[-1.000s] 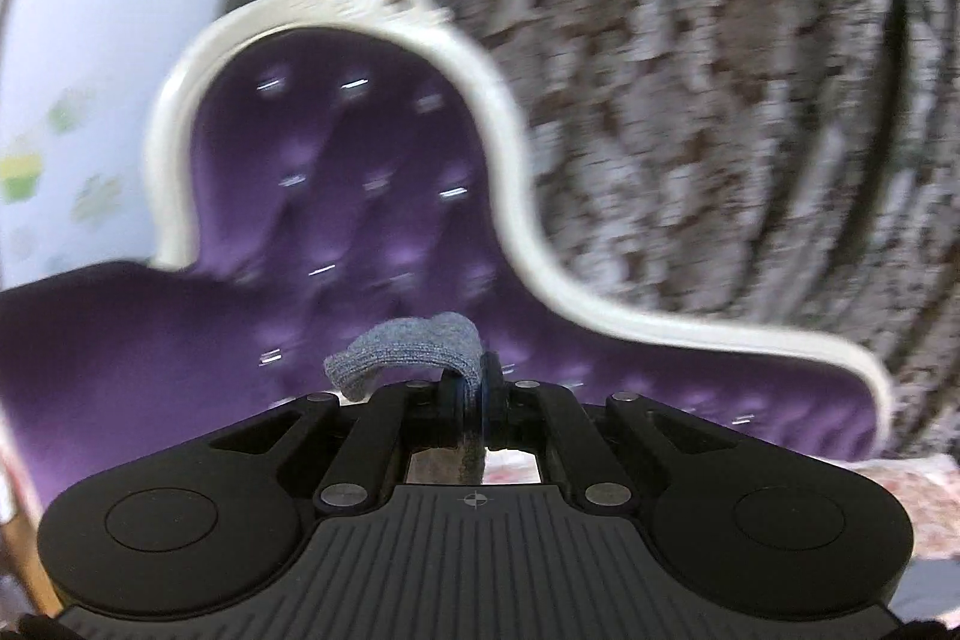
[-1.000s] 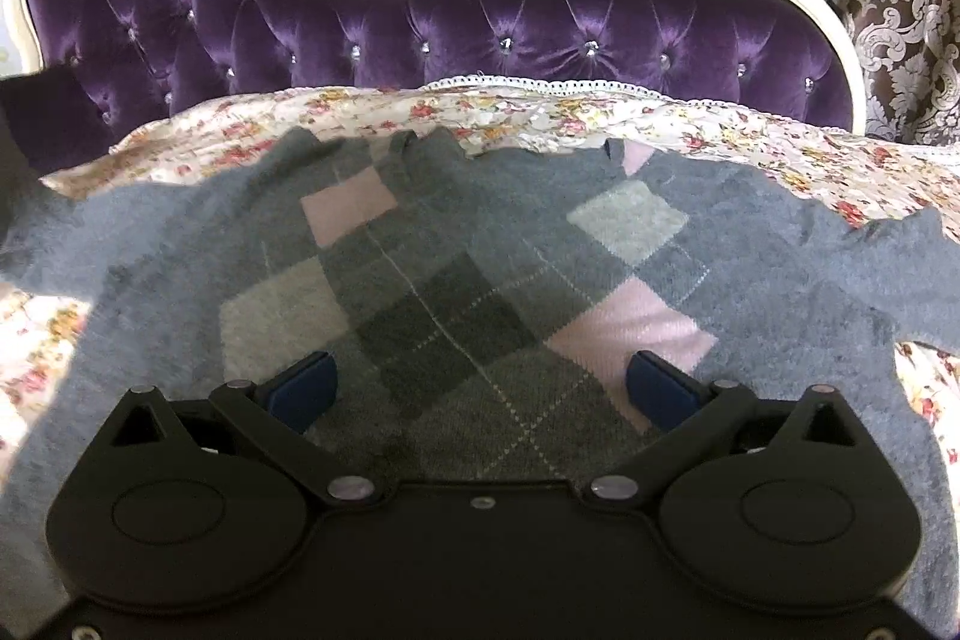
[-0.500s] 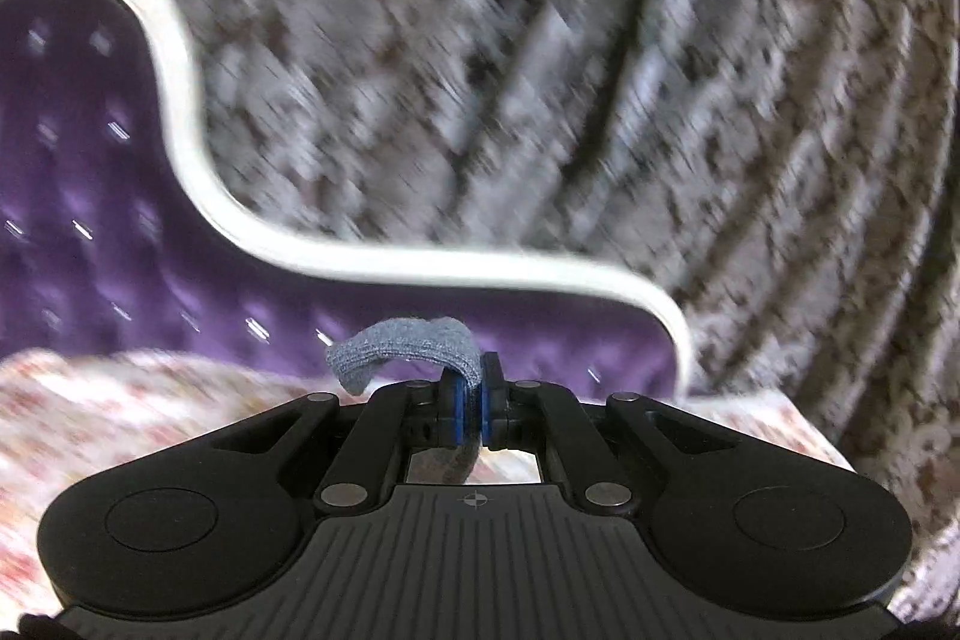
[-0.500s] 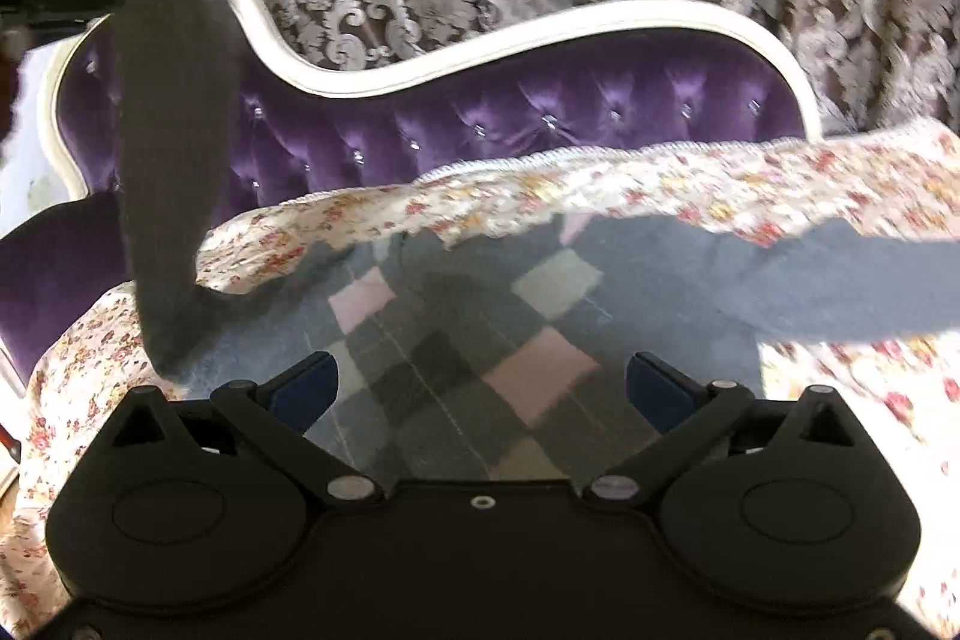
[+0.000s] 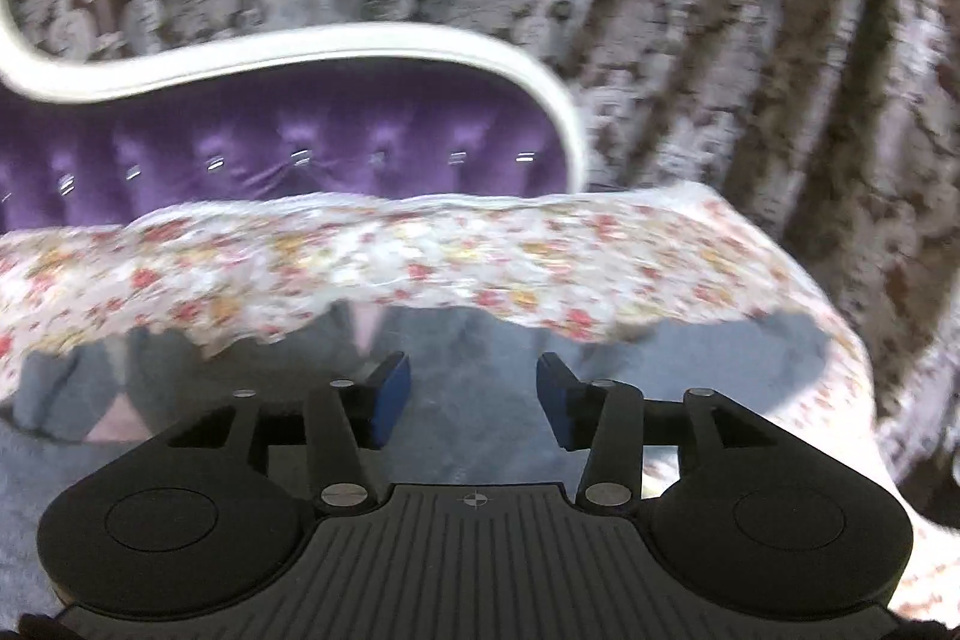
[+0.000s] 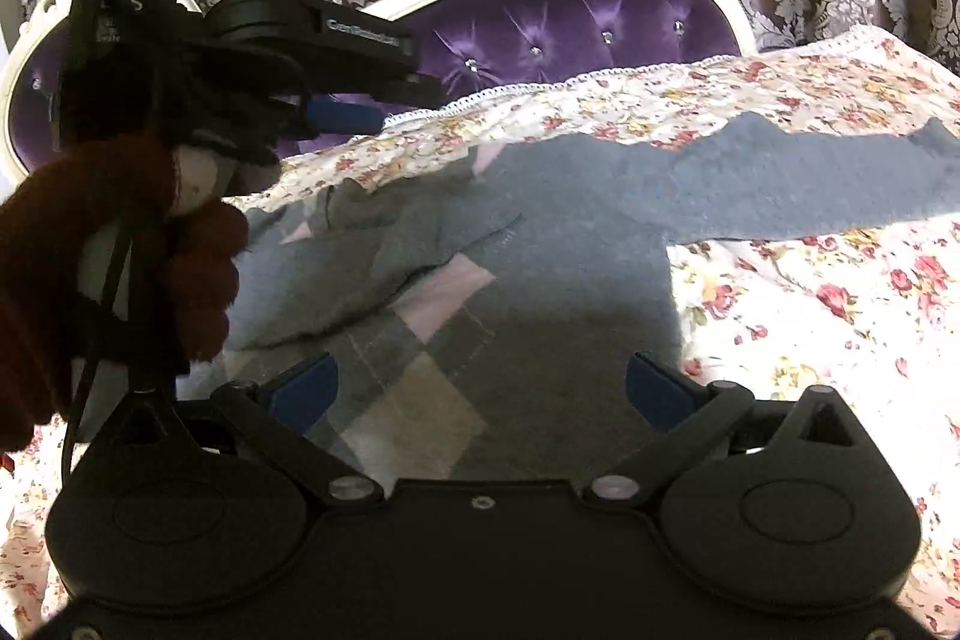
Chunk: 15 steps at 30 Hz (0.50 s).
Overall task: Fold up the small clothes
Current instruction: 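Lift the sleeve with the left gripper, lay it across the body, release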
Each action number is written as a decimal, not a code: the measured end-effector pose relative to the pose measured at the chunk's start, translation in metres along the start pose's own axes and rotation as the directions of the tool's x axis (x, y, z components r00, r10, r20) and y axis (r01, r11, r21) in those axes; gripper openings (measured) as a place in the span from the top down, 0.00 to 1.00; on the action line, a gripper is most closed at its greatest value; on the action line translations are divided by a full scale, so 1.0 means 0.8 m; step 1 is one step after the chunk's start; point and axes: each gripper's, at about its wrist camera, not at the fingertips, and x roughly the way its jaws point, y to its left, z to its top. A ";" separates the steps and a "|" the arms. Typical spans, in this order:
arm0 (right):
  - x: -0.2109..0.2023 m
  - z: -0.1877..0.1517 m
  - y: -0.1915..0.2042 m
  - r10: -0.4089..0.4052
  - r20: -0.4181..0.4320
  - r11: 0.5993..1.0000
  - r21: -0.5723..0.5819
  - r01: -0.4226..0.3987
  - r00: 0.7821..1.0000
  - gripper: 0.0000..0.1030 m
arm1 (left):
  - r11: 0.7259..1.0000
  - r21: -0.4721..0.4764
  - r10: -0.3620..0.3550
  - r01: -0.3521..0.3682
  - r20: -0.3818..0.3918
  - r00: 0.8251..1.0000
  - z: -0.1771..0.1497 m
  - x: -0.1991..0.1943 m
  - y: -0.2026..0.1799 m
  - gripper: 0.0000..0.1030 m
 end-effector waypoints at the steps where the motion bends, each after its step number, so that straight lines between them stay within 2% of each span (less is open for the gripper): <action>1: 0.001 0.001 0.000 -0.005 0.000 1.000 -0.003 0.005 1.000 0.01 | 0.999 0.024 -0.023 0.023 0.011 1.000 0.000 -0.008 -0.002 0.45; 2: 0.001 0.001 -0.001 -0.009 0.002 1.000 -0.006 0.009 1.000 0.01 | 0.998 0.052 -0.048 0.046 0.025 0.999 -0.002 -0.019 -0.003 0.39; 3: 0.002 0.002 -0.001 -0.013 0.005 1.000 -0.008 0.013 1.000 0.01 | 0.995 0.081 -0.067 0.064 0.042 0.997 -0.005 -0.033 -0.002 0.38; 5: 0.006 0.006 -0.001 -0.018 0.006 1.000 -0.009 0.018 1.000 0.01 | 0.992 0.117 -0.064 0.055 0.076 0.995 -0.007 -0.053 -0.002 0.37; 9: 0.019 0.017 -0.001 -0.017 0.006 1.000 -0.004 0.017 1.000 0.01 | 0.997 0.077 -0.029 0.020 0.116 0.993 -0.019 -0.087 0.029 0.36; 12: 0.029 0.028 0.002 -0.006 0.021 1.000 -0.016 0.007 1.000 0.01 | 0.996 0.027 0.078 -0.081 0.105 0.991 -0.027 -0.093 0.066 0.36; 15: 0.048 0.042 -0.001 0.013 0.025 1.000 -0.016 -0.013 1.000 0.01 | 0.973 -0.059 0.227 -0.224 0.051 0.973 -0.044 -0.099 0.123 0.36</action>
